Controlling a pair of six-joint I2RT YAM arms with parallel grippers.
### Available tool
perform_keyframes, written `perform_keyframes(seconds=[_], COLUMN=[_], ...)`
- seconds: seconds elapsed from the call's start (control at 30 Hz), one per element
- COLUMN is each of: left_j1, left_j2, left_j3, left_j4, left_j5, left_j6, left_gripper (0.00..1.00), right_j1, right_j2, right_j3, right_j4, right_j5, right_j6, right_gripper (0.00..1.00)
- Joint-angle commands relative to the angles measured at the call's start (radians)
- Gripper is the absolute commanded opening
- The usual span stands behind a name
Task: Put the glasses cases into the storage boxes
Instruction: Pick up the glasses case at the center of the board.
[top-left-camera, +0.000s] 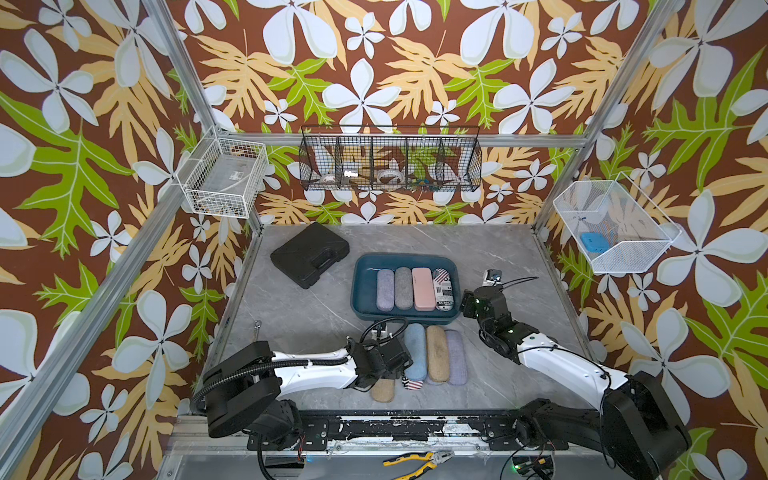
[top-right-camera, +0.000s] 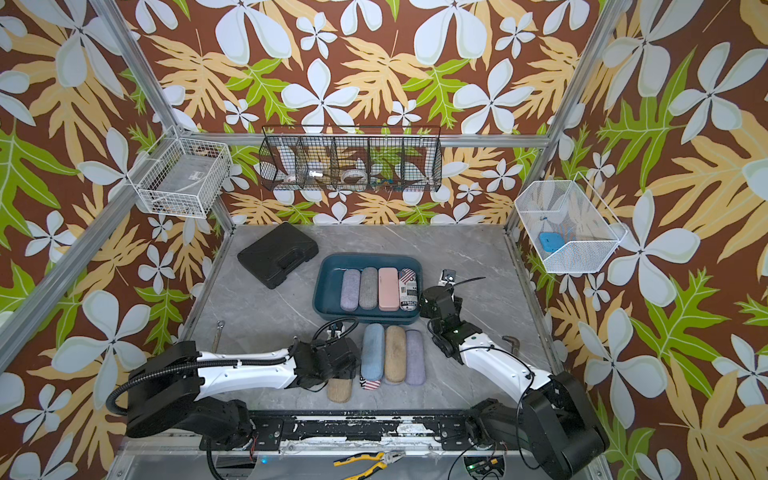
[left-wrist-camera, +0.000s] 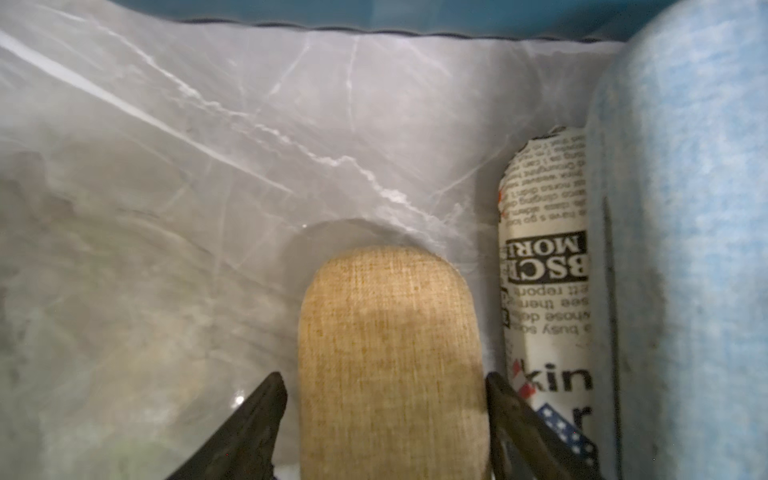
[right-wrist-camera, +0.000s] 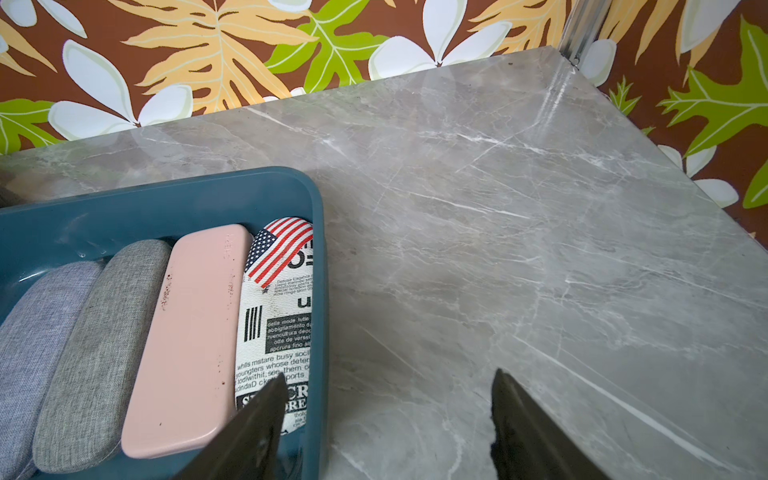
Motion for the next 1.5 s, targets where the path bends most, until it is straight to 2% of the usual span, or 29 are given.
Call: perform_keyframes(seconds=[0.0,0.4,0.57,0.67,1.1,1.27,1.47], left_j1=[0.000,-0.002,-0.004,-0.005,0.000,0.033,0.118], left_j2=[-0.012,0.025,0.038,0.024,-0.093,-0.117,-0.158], left_j3=[-0.006,-0.016,-0.010,-0.003,0.139,0.207,0.242], left_j4=[-0.033,0.003,0.004,-0.011,-0.128,-0.136,-0.089], left_j5=[-0.006,0.012,0.014,0.006,-0.101,-0.120,-0.133], left_j6=[-0.005,-0.022,-0.023,-0.025,0.041,0.092,0.166], left_gripper=[0.75,0.73,0.62,0.58,0.56,0.56,0.56], right_j1=[-0.001,-0.001,0.000,-0.001,0.000,-0.001,-0.001], right_j2=[0.007,0.009,0.005,0.003,-0.010,-0.032,-0.054], right_j3=[-0.001,-0.001,-0.001,-0.002,0.005,-0.001,-0.004], right_j4=[0.017,0.017,0.014,0.013,0.003,0.001,-0.009], right_j5=[0.001,-0.001,0.003,0.004,0.006,0.008,0.011], right_j6=[0.008,0.012,0.009,0.010,0.005,0.002,-0.002], right_gripper=[0.76,0.76,0.76,0.76,0.76,0.76,0.76])
